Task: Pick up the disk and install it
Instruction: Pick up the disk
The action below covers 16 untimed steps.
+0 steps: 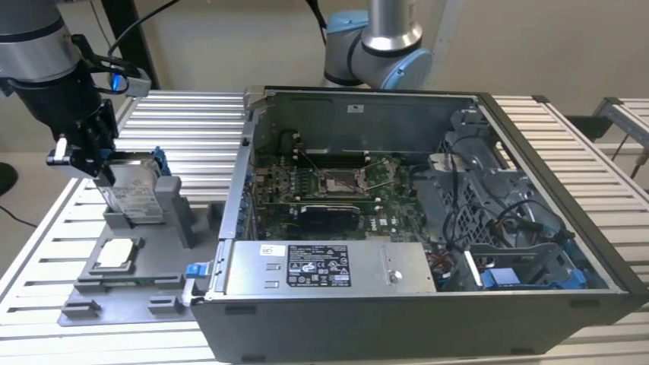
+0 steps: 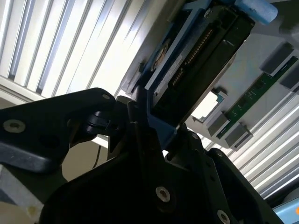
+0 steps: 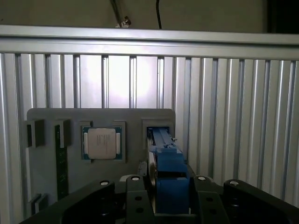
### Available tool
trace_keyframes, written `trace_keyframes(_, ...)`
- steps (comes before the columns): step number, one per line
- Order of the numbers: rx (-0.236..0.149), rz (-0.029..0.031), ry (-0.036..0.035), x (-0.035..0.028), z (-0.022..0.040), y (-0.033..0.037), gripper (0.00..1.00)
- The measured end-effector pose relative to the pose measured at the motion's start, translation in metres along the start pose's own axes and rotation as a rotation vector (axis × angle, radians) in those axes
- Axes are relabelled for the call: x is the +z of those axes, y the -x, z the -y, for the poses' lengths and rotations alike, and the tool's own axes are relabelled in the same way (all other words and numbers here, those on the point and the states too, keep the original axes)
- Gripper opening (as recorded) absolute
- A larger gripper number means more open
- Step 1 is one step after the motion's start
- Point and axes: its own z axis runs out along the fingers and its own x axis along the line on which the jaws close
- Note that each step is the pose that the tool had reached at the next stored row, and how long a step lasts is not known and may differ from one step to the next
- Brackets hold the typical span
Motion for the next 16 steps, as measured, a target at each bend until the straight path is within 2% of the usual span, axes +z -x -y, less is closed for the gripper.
trace_keyframes(9,0.0,-0.0007,0.0,0.0001,0.0,0.0017,0.0)
trace_keyframes(10,0.0,0.0006,0.0001,0.0001,0.0,0.0016,0.0)
trace_keyframes(11,0.0,0.009,0.0001,0.0001,0.0,0.0016,0.0)
trace_keyframes(12,0.0,0.012,0.0001,0.0001,0.0,0.0017,0.0)
trace_keyframes(13,0.0,0.0111,0.0,0.0002,0.0,0.0017,0.0)
trace_keyframes(14,0.0,0.0043,-0.0002,0.0002,0.0,0.0018,0.0)
trace_keyframes(15,0.0,0.0008,0.0,0.0001,0.0,0.0016,0.0)
trace_keyframes(16,0.0,0.0007,0.0,0.0001,0.0,0.0016,0.0)
